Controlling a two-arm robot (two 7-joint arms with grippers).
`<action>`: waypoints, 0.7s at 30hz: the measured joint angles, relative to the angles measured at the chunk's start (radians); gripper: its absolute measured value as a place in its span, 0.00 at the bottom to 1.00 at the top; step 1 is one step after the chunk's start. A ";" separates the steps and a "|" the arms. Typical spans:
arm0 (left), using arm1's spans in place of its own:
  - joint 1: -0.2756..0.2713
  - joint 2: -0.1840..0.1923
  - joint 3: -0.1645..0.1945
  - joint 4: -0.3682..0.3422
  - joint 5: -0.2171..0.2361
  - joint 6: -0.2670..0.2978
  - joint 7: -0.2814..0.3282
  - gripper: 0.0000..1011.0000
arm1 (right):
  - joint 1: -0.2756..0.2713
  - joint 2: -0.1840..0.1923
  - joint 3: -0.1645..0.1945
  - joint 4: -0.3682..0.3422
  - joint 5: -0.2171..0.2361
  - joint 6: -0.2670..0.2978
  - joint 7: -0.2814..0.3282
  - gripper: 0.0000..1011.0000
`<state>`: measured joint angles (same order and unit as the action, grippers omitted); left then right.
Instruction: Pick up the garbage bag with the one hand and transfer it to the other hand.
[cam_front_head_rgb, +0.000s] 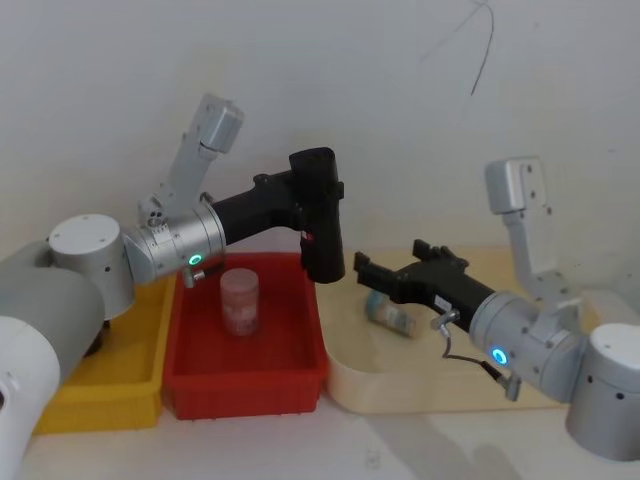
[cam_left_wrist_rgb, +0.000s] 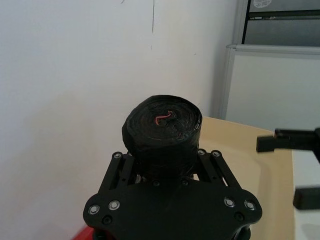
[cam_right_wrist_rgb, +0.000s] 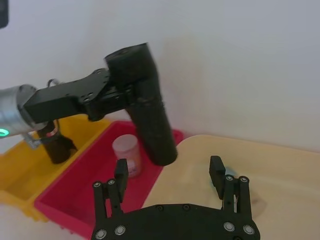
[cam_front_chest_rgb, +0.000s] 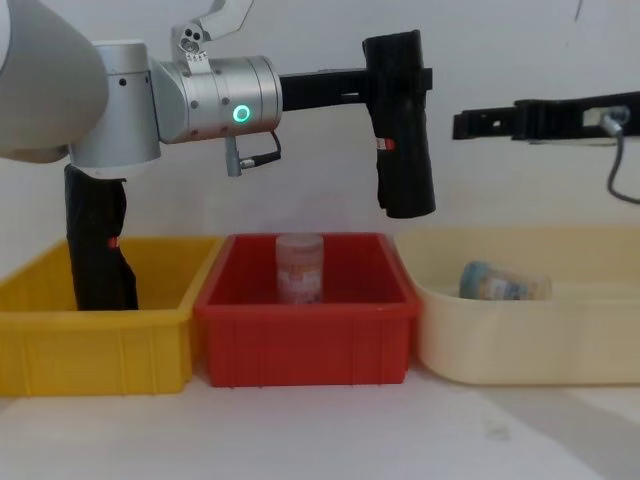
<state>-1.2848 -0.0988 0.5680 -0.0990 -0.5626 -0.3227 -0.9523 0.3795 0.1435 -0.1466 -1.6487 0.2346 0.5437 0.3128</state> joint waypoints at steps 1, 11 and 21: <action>0.000 0.000 0.000 0.000 0.000 0.000 0.000 0.45 | 0.000 0.000 -0.004 0.002 0.000 -0.002 0.002 0.99; -0.001 -0.001 0.000 0.002 0.000 -0.001 -0.001 0.45 | 0.026 -0.018 -0.058 0.054 -0.015 -0.046 0.005 0.99; -0.002 -0.001 0.000 0.003 0.000 -0.001 -0.001 0.45 | 0.054 -0.038 -0.103 0.106 -0.053 -0.104 -0.031 0.99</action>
<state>-1.2864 -0.1002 0.5682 -0.0957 -0.5629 -0.3241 -0.9533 0.4336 0.1059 -0.2497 -1.5430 0.1818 0.4396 0.2818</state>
